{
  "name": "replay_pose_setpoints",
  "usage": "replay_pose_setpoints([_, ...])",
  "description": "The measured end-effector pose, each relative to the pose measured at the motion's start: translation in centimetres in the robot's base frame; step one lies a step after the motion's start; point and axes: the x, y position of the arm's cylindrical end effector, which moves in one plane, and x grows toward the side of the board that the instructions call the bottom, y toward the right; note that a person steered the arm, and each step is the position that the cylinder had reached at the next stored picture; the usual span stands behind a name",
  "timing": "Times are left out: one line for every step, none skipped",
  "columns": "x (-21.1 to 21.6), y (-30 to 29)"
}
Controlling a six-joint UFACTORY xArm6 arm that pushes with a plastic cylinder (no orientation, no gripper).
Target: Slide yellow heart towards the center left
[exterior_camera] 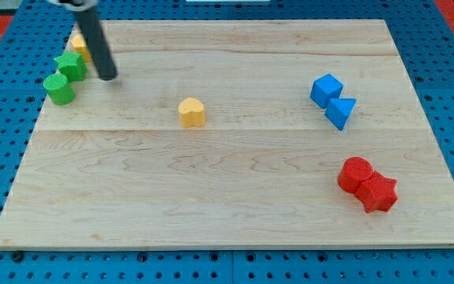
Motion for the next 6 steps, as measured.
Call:
replay_pose_setpoints([0.6,11.6])
replay_pose_setpoints([5.8,16.6])
replay_pose_setpoints([8.5,13.0])
replay_pose_setpoints([7.0,3.9])
replay_pose_setpoints([6.8,-2.9])
replay_pose_setpoints([7.8,-2.6])
